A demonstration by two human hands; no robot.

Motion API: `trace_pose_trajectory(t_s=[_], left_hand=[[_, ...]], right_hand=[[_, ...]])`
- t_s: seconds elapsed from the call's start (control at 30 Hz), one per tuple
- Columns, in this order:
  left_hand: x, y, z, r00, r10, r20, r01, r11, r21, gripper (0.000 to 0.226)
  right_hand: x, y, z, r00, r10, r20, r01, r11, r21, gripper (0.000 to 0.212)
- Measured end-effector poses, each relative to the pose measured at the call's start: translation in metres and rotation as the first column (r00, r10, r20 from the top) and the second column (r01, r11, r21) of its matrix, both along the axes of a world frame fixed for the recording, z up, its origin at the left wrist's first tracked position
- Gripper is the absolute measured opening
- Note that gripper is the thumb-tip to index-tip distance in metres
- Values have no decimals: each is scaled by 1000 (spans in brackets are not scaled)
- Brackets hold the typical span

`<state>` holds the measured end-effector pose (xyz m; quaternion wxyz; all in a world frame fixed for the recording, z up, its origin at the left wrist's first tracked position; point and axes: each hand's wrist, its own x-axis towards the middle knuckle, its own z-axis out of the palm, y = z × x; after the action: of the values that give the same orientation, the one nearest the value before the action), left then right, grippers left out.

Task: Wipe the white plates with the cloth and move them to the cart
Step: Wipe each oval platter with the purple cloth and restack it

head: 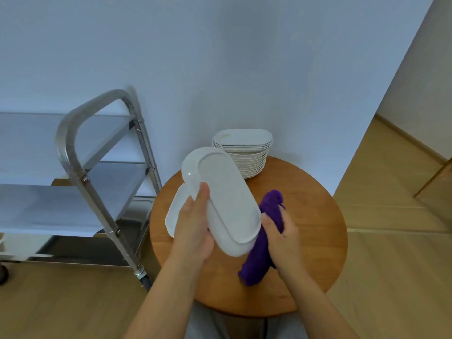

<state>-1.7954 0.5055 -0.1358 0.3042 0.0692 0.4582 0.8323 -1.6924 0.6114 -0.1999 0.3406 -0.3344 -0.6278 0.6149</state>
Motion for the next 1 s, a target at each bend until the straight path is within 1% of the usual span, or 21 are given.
trace_pose_trajectory(t_s=[0.07, 0.1, 0.17, 0.2, 0.27, 0.3, 0.33, 0.37, 0.4, 0.43, 0.5, 0.53, 0.57, 0.6, 0.63, 0.67, 0.7, 0.77, 0.83, 0.9, 1.0], left_hand=[[12, 3, -2, 964, 9, -266, -81, 962, -262, 13], [18, 3, -5, 908, -27, -418, -145, 917, -372, 13], [28, 3, -16, 722, -226, -654, -215, 825, -523, 18], [31, 4, -21, 589, -381, -713, -239, 760, -604, 29], [35, 7, -33, 341, -665, -665, -310, 588, -747, 46], [36, 7, -36, 268, -749, -607, -360, 506, -784, 50], [35, 7, -39, 224, -800, -556, -394, 448, -803, 51], [32, 5, -41, 210, -824, -526, -387, 423, -819, 52], [29, 2, -43, 235, -825, -514, -330, 429, -841, 54], [24, -4, -44, 299, -805, -513, -244, 455, -856, 57], [14, -20, -48, 496, -682, -537, -139, 549, -824, 70], [8, -28, -50, 583, -585, -563, -179, 584, -792, 73], [3, -36, -53, 644, -476, -599, -277, 584, -763, 70], [-4, -43, -54, 706, -377, -599, -354, 544, -760, 64], [-11, -48, -56, 781, -297, -549, -350, 520, -779, 53], [-17, -52, -59, 870, -237, -432, -246, 550, -798, 37], [-22, -56, -61, 942, -209, -262, -76, 628, -774, 23], [-30, -64, -65, 973, -232, 2, 174, 719, -673, 18], [-37, -69, -73, 956, -276, 97, 274, 733, -623, 16], [-41, -69, -78, 962, -249, 109, 263, 749, -609, 15], [-48, -65, -87, 989, -109, 98, 147, 787, -599, 15]], right_hand=[[-3, 3, 14, 994, -78, -82, 61, 978, -200, 21], [-3, 4, 21, 986, -82, -145, 36, 955, -295, 20], [-2, 5, 35, 961, -34, -275, -78, 919, -387, 38], [-1, 5, 40, 951, 10, -308, -135, 912, -386, 50], [0, 4, 45, 958, 58, -281, -168, 907, -386, 60], [1, 3, 44, 972, 45, -231, -136, 909, -395, 56], [1, 3, 41, 984, 12, -175, -84, 908, -410, 50], [2, 4, 37, 991, -33, -130, -27, 901, -433, 45], [4, 7, 33, 991, -80, -106, 21, 883, -468, 43], [5, 9, 29, 988, -119, -99, 53, 861, -506, 42], [9, 15, 22, 983, -159, -96, 80, 831, -551, 41], [10, 18, 20, 982, -164, -96, 82, 824, -560, 41], [11, 21, 18, 981, -165, -99, 81, 821, -566, 41], [11, 24, 17, 981, -166, -101, 79, 816, -572, 41], [10, 27, 16, 982, -160, -98, 75, 812, -578, 41], [8, 29, 15, 985, -145, -94, 64, 811, -582, 41], [5, 31, 14, 989, -120, -91, 46, 813, -581, 39], [-4, 33, 14, 994, -66, -89, 5, 828, -561, 33], [-15, 35, 12, 995, -50, -89, -4, 849, -529, 31], [-29, 35, 9, 994, -74, -81, 24, 867, -497, 32], [-51, 32, 5, 993, -98, -70, 56, 889, -454, 30]])
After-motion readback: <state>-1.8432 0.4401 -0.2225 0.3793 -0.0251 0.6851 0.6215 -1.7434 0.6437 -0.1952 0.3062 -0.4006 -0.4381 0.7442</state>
